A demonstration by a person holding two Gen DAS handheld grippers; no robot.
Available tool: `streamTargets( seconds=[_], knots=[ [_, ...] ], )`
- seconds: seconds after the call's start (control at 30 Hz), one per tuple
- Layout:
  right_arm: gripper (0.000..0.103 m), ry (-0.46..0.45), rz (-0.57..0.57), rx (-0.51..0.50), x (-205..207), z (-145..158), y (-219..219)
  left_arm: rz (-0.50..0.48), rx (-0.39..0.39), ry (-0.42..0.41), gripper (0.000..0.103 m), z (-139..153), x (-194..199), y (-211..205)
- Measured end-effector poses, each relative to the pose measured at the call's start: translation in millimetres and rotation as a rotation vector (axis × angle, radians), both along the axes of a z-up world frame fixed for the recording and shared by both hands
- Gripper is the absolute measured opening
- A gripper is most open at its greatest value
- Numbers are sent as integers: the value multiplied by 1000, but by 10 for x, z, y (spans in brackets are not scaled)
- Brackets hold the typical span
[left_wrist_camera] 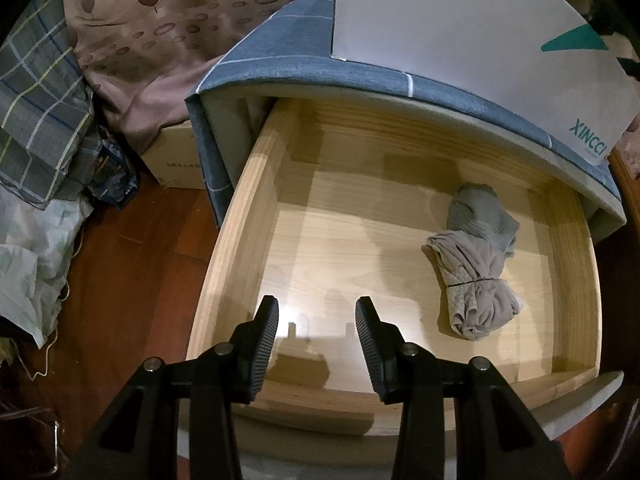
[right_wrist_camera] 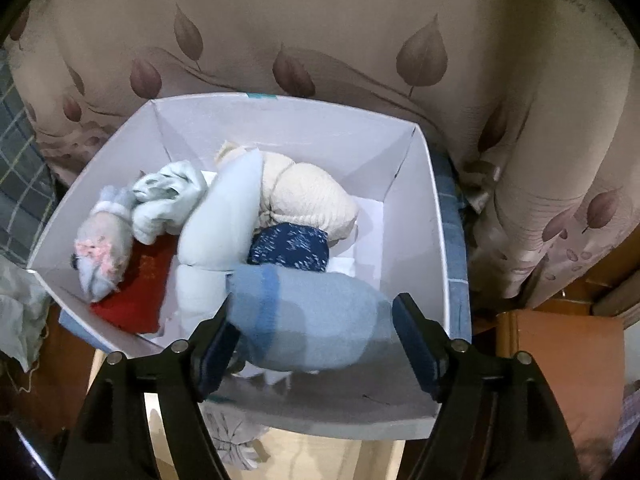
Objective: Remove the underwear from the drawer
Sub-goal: 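Lower the light blue sock into the box and open the right gripper, then move the right gripper into the drawer and grasp the grey ribbed sock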
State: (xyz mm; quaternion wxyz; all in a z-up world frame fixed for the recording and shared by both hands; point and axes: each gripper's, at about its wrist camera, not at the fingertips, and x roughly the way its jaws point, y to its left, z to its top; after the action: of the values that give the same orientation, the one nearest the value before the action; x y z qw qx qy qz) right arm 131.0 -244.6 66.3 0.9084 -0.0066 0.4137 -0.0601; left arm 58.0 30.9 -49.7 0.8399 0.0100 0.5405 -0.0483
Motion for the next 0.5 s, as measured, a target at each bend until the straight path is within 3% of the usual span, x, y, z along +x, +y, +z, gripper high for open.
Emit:
streamTargets(
  seconds=[0.27,0.37,0.5],
  knots=[
    [77,-82,62,47,-425,234,15,2,14,-2,41,8,-17,-33],
    [77,-125,132,70,-697,206,52,-2,20,-3,41,16,-29,-32],
    [76,-137,207,24,-959,41,111,5,18,-5,41,23,-27,-9]
  ],
)
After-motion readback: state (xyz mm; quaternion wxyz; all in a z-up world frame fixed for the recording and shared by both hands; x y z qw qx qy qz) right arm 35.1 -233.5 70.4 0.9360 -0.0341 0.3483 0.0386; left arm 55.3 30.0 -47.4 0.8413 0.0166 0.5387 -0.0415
